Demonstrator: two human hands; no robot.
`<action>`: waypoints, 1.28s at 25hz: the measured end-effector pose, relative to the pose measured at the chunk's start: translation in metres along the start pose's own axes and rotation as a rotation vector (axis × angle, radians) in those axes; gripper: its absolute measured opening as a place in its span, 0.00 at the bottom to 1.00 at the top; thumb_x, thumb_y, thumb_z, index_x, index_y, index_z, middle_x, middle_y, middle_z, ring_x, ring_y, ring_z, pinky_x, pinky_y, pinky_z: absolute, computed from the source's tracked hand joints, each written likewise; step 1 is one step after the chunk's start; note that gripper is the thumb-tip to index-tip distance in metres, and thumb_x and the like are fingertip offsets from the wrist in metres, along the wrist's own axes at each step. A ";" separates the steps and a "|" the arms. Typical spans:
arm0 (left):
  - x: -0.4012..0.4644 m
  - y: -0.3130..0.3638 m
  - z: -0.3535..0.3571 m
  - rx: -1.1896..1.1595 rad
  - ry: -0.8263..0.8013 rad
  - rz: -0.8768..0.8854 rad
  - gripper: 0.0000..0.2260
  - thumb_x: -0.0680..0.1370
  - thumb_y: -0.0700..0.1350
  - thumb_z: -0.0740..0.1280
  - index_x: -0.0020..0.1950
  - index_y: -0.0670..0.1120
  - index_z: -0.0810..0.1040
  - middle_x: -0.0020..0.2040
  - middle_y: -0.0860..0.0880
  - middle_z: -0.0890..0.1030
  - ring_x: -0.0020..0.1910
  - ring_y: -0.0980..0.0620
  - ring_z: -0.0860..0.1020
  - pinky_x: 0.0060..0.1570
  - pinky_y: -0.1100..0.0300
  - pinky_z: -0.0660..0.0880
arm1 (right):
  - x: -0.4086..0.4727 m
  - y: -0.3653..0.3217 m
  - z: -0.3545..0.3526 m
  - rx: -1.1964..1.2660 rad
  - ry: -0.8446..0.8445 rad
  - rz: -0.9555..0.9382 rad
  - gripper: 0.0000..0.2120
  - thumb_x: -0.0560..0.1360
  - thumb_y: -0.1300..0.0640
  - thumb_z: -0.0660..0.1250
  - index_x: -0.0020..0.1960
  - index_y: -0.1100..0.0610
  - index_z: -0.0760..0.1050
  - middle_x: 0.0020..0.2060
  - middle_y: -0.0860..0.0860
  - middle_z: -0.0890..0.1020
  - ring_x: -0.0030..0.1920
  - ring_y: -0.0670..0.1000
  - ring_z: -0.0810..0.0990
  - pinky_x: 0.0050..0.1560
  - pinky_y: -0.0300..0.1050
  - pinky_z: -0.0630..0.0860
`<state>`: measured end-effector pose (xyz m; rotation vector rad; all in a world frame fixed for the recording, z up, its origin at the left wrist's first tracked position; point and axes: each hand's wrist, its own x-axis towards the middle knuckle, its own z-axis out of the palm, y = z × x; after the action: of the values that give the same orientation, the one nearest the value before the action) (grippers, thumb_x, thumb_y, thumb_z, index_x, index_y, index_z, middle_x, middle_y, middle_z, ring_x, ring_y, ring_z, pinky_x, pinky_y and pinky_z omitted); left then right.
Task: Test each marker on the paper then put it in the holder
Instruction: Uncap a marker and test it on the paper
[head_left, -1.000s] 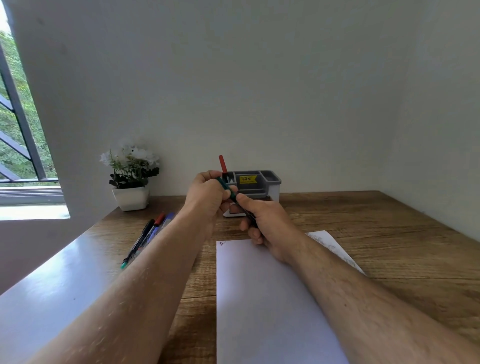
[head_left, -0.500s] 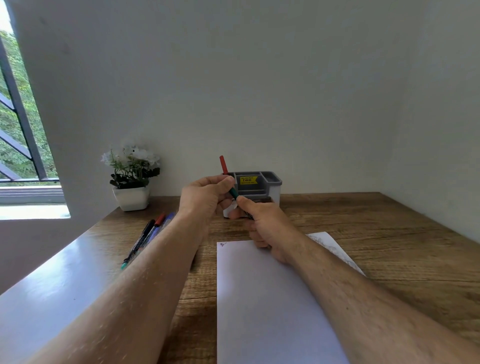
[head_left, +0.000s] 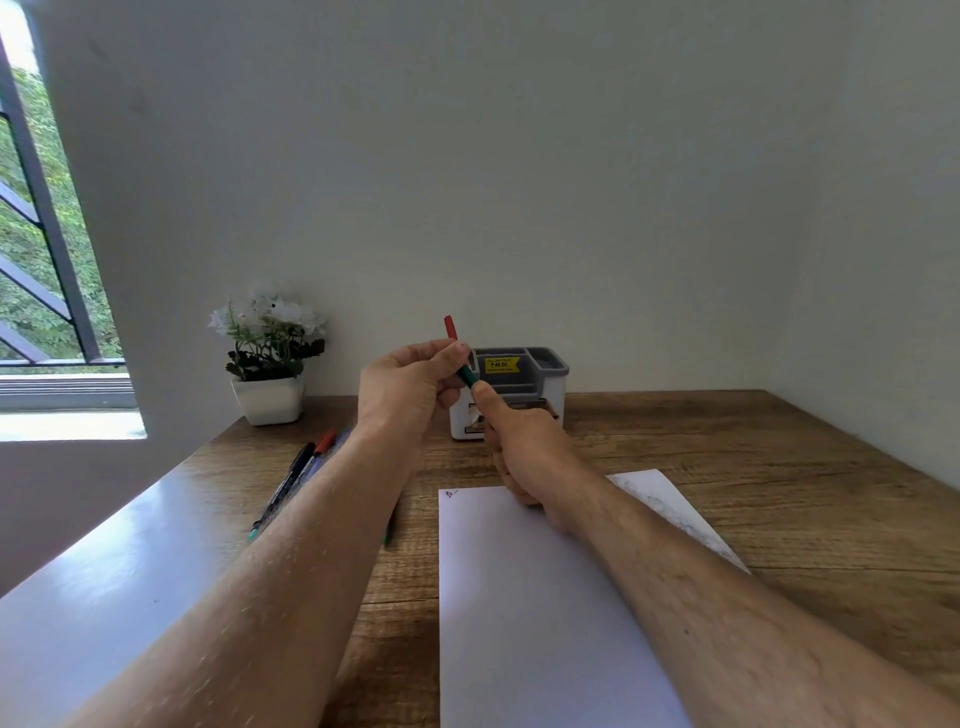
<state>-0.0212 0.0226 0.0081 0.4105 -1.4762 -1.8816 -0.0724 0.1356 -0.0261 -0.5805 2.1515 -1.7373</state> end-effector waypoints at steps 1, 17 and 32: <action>0.000 0.000 0.000 -0.004 0.010 0.015 0.04 0.74 0.42 0.74 0.47 0.44 0.84 0.42 0.46 0.86 0.38 0.53 0.82 0.41 0.60 0.80 | -0.001 0.000 -0.002 0.042 -0.035 0.004 0.27 0.73 0.28 0.59 0.34 0.51 0.71 0.26 0.48 0.68 0.25 0.47 0.62 0.27 0.43 0.60; -0.002 0.028 -0.009 0.732 -0.097 -0.018 0.15 0.79 0.37 0.57 0.57 0.46 0.81 0.41 0.46 0.77 0.36 0.49 0.75 0.42 0.48 0.77 | -0.004 0.007 -0.019 0.409 -0.200 -0.079 0.17 0.83 0.54 0.55 0.58 0.60 0.81 0.36 0.54 0.82 0.31 0.50 0.76 0.31 0.43 0.73; -0.009 0.010 -0.004 1.746 -0.549 -0.016 0.17 0.70 0.49 0.77 0.59 0.51 0.83 0.57 0.52 0.81 0.59 0.51 0.77 0.63 0.52 0.72 | -0.006 0.009 -0.013 0.313 -0.077 -0.207 0.05 0.79 0.58 0.65 0.45 0.56 0.78 0.35 0.56 0.83 0.28 0.52 0.79 0.26 0.41 0.73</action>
<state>-0.0090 0.0252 0.0144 0.6234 -3.1703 -0.1689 -0.0746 0.1510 -0.0320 -0.7895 1.7699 -2.0697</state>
